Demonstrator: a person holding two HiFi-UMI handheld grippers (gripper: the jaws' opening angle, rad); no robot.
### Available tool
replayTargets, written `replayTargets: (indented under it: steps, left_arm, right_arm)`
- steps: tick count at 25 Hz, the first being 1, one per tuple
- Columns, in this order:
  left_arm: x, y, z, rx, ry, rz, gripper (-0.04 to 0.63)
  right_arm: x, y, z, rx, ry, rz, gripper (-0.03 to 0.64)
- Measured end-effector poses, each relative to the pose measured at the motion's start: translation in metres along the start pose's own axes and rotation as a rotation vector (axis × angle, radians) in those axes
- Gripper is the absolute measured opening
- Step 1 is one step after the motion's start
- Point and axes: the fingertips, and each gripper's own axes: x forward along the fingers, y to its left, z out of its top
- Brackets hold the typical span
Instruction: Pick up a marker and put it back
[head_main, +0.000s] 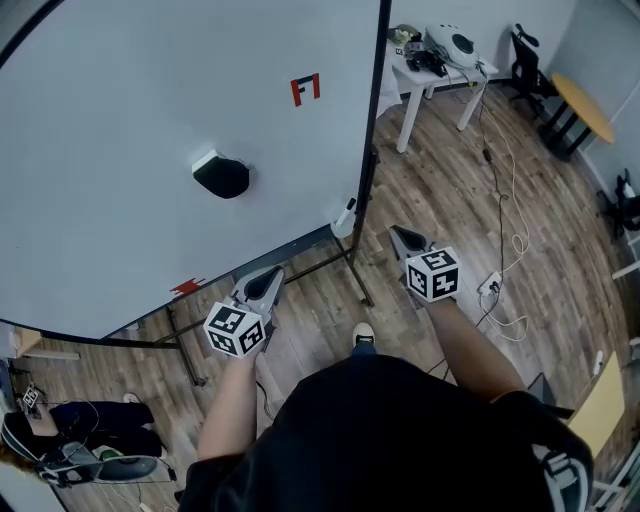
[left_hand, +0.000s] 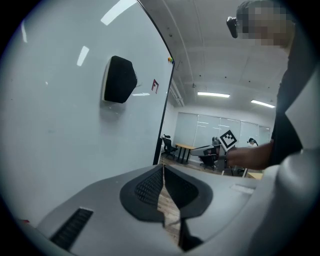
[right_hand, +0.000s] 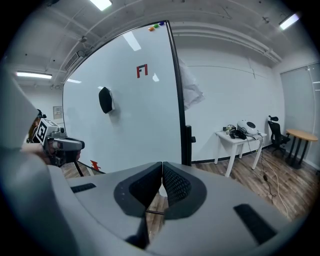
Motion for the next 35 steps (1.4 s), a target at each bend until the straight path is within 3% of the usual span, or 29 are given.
replayTargets:
  steps: [15,35]
  left_arm:
    - [0.044,0.044,0.002,-0.037,0.042,0.028,0.015]
    - [0.078,0.07,-0.017,-0.083,0.094,0.062,0.015]
  right_arm:
    - [0.079,-0.033,0.008,0.014,0.058,0.068,0.005]
    - [0.171,-0.052,-0.031,0.05,0.183,0.159,0.055]
